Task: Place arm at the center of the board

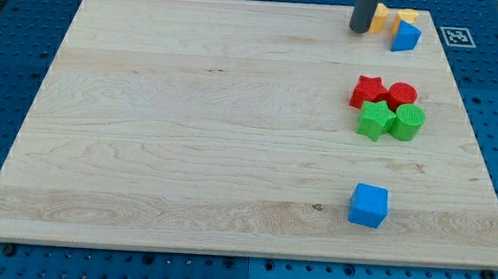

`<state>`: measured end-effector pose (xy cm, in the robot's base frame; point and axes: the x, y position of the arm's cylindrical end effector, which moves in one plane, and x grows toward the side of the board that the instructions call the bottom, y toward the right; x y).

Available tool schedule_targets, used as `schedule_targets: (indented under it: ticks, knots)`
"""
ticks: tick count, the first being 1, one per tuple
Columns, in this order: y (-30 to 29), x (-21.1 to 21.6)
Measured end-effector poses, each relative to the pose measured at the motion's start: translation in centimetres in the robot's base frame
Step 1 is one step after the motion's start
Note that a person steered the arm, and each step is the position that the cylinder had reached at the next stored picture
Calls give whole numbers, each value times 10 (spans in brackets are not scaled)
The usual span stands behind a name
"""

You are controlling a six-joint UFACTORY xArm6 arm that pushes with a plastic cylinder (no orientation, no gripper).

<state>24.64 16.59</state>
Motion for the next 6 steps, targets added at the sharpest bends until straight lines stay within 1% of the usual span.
schedule_targets:
  ticks: [1,2,3,4,5,6]
  knots:
    - [-28,-6]
    - [-33,-9]
    - [-74,10]
    - [-96,17]
    - [-101,26]
    - [-133,79]
